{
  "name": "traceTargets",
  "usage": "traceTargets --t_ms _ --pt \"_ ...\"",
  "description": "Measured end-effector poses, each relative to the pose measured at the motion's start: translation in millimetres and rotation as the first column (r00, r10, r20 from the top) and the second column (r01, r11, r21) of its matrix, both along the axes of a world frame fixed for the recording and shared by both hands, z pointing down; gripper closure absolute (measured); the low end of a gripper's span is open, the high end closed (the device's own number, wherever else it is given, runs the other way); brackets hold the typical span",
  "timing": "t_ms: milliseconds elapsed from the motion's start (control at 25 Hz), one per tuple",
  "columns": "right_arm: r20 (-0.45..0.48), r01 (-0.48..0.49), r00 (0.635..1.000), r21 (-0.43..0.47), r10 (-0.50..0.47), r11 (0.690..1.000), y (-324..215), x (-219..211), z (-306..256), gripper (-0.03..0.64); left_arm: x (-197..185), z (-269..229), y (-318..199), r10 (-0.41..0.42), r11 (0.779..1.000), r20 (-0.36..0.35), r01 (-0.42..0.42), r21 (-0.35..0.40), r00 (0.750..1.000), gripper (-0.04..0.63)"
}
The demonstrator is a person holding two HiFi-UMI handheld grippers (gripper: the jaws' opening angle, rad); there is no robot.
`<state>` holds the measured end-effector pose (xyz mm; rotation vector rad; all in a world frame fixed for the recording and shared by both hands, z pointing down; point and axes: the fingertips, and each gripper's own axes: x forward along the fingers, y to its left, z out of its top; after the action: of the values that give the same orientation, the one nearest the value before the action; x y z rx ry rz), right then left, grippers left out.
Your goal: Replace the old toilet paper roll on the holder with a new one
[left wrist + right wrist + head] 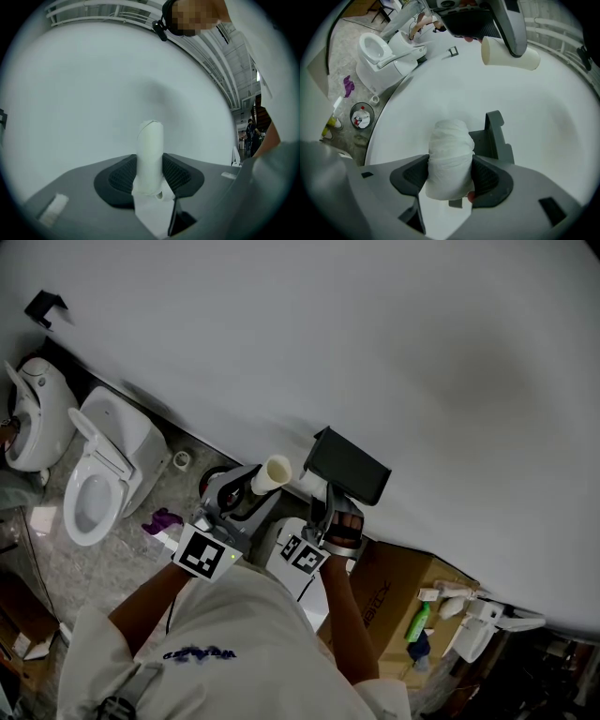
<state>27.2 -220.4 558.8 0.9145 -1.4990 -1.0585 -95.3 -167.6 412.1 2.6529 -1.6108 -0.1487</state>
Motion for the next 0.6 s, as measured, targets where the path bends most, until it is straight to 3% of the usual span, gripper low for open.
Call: traceTargets --t_ms 200,440,600 --pt "0.014 -0.003 1.000 -0.012 0.003 1.000 0 1 -1 0.336 7 -4 -1 0.011 1.000 0.005 -0.011 0.000 1.000 0.419" --pt "0.172 -0.055 0.983 -0.058 0.065 0.997 13 3 -16 0.296 8 -7 -6 0.016 1.000 0.031 -0.016 0.004 0.999 0.419" --pt "0.335 -0.107 0.933 -0.087 0.130 0.990 31 14 -40 0.309 10 -14 -9 0.015 1.000 0.030 -0.015 0.006 0.999 0.419"
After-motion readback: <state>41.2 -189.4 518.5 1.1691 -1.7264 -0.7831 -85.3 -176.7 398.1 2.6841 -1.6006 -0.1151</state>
